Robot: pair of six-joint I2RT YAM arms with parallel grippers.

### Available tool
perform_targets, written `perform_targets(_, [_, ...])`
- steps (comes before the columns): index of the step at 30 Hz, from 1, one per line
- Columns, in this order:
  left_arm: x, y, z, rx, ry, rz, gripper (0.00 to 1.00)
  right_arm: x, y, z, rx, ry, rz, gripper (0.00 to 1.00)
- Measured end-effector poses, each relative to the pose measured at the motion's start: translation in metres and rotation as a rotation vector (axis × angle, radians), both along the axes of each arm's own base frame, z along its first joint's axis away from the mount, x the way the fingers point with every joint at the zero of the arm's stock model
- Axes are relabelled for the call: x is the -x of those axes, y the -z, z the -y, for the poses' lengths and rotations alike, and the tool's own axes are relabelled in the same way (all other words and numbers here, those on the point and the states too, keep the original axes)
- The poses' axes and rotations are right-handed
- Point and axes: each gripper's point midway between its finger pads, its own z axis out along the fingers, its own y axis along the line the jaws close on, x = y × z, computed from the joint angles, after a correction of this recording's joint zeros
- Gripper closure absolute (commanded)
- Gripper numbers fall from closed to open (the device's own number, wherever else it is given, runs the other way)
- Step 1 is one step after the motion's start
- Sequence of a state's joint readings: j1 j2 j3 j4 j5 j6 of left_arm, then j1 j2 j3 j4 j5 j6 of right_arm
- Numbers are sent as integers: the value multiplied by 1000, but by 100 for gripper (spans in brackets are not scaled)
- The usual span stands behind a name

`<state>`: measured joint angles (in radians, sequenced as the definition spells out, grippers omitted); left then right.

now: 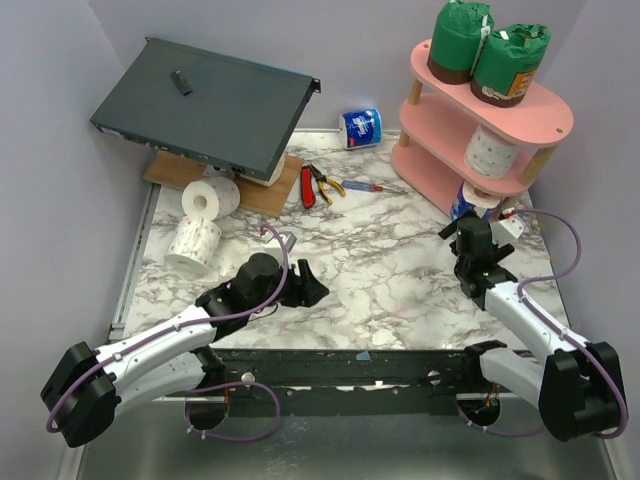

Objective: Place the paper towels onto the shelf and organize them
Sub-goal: Place the paper towel on the shelf.

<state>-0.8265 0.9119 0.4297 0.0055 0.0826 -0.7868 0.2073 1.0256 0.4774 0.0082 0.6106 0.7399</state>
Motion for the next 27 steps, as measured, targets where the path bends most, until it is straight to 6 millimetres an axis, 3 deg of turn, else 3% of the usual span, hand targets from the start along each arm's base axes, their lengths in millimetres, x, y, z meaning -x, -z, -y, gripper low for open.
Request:
perform_targets(12, [5, 11, -7, -44, -5, -38, 36, -6, 29, 26, 78, 171, -34, 5])
perform_targets(27, [4, 10, -12, -51, -29, -31, 36, -46, 31, 21, 82, 202, -26, 27])
